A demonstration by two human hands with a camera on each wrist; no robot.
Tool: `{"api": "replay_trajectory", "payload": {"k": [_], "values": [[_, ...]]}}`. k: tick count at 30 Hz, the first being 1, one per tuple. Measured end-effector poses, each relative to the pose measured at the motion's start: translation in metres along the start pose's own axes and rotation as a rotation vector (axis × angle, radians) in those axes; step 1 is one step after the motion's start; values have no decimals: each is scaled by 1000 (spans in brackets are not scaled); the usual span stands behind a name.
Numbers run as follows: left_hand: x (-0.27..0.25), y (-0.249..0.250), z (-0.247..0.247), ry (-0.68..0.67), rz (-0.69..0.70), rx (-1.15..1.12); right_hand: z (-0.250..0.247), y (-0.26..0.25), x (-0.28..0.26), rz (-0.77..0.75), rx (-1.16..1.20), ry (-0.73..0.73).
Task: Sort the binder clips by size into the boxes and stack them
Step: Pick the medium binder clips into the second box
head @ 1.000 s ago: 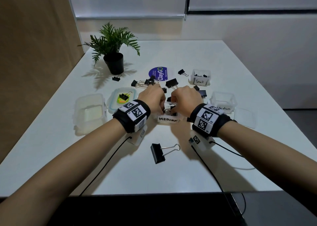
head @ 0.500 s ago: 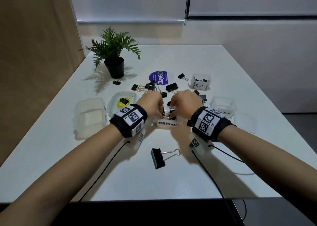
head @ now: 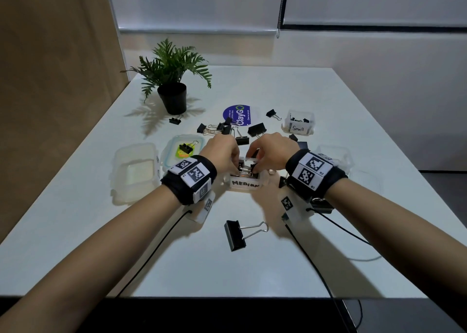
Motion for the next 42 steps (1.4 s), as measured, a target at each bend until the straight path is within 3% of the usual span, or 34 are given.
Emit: {"api": "replay_trajectory", "payload": {"k": [9, 15, 19, 27, 34, 42], "values": [[-15, -15, -9, 30, -29, -22, 11, -5, 17, -36, 164, -252], [-26, -37, -15, 65, -92, -86, -18, -15, 59, -47, -18, -99], [-31, -47, -15, 93, -119, -130, -26, -44, 94, -155, -186, 74], [-36, -61, -19, 114, -156, -169, 15, -96, 149, -406, -281, -35], [-33, -68, -18, 98, -164, -164, 33, -118, 175, -396, -377, -100], [-31, -71, -16, 92, -169, -174, 32, -117, 179, -358, -302, 16]]}}
Point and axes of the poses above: each hand's wrist, its own x-axis towards the middle knuckle, its own z-axis out of the palm, y = z × x, the point moved 10 cm from there along x, towards the middle knuckle, and after that the axes turned 4 degrees about y, right-handed, at the moved point
